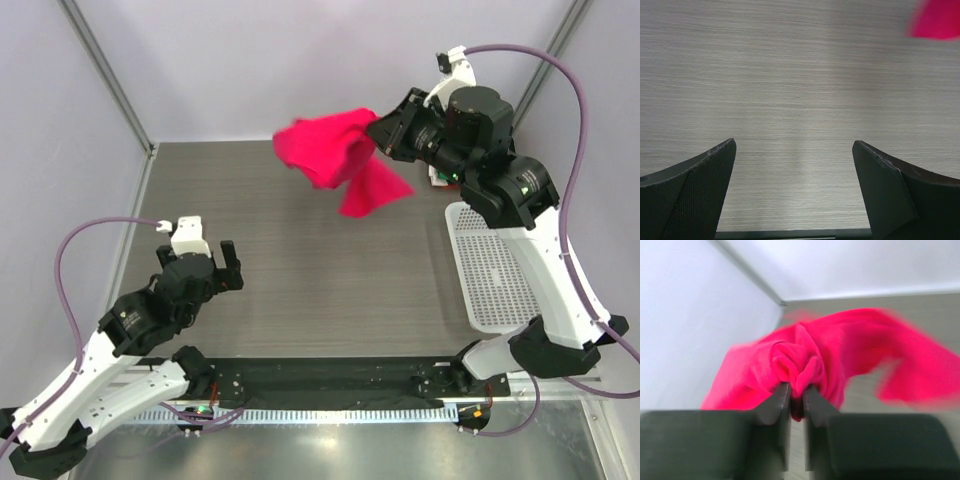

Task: Fold and stack the t-shirts
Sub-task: Move the tshirt to the center of the board, then flatten the tshirt out

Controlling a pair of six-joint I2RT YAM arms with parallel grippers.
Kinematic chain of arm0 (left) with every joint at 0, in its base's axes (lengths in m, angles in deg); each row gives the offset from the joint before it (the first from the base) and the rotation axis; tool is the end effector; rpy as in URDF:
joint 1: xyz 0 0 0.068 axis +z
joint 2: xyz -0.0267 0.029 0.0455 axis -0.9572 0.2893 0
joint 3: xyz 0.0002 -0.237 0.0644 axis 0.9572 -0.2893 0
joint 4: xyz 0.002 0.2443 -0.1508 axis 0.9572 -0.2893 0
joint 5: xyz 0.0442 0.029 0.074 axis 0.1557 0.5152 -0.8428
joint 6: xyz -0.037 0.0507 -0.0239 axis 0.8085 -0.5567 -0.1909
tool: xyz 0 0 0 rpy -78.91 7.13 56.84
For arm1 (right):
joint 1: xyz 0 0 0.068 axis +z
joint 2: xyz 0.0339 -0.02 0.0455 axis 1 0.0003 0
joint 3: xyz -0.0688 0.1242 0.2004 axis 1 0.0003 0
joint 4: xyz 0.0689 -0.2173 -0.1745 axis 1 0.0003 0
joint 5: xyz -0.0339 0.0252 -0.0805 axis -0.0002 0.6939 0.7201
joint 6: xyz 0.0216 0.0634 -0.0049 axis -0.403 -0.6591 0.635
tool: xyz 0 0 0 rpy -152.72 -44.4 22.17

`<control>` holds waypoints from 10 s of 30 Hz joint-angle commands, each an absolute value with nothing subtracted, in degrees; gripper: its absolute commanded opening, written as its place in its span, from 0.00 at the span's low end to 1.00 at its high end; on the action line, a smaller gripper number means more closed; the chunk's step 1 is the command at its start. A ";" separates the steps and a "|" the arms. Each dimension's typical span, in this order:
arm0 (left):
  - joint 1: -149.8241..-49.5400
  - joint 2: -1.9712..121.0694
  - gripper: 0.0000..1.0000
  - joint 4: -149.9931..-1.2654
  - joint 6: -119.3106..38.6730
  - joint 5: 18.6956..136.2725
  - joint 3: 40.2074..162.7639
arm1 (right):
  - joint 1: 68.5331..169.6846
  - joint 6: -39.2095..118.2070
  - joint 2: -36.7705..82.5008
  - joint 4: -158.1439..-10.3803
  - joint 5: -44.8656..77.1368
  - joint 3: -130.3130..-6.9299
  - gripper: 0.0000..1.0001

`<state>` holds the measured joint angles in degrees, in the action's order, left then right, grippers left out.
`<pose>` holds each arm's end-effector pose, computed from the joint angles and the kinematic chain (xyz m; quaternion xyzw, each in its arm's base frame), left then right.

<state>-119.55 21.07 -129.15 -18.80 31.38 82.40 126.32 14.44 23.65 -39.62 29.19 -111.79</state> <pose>0.1420 -0.1013 0.3214 -0.0510 0.8517 -0.0565 0.5185 0.2399 0.1703 0.5401 0.0014 0.7562 0.3367 0.5610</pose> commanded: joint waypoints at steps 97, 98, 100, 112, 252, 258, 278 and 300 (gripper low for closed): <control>-82.50 36.53 0.97 -122.38 -21.05 51.73 79.94 | 134.19 6.32 76.08 -49.26 22.11 -109.09 0.41; -82.50 36.70 0.97 -122.38 -21.05 51.65 79.85 | 134.19 6.32 76.26 -49.35 22.02 -109.70 0.36; -82.50 36.61 0.97 -122.38 -21.05 51.47 79.94 | 134.10 6.32 76.52 -49.26 21.84 -110.06 0.20; -79.96 49.50 0.98 -122.73 -20.61 48.92 93.55 | 129.80 10.98 64.59 -42.67 25.34 -112.00 0.01; -74.94 87.96 0.00 -117.71 -15.07 60.26 121.48 | 107.56 22.93 29.85 -38.11 21.84 -86.39 0.01; -74.94 75.31 0.00 -128.35 -15.25 58.86 137.91 | 107.47 25.48 30.82 -29.14 22.63 -114.42 0.01; -79.16 28.70 0.00 -130.64 -18.06 49.28 142.84 | 107.56 28.91 -10.33 -41.98 20.43 -123.12 0.01; -70.75 60.73 0.19 -113.26 -22.45 51.36 106.14 | 106.77 29.01 34.49 -49.19 48.56 -99.07 0.36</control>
<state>-75.60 55.12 -121.61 -21.53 47.53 109.17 107.46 29.41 33.05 -46.71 41.97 -98.65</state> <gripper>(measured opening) 0.117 0.229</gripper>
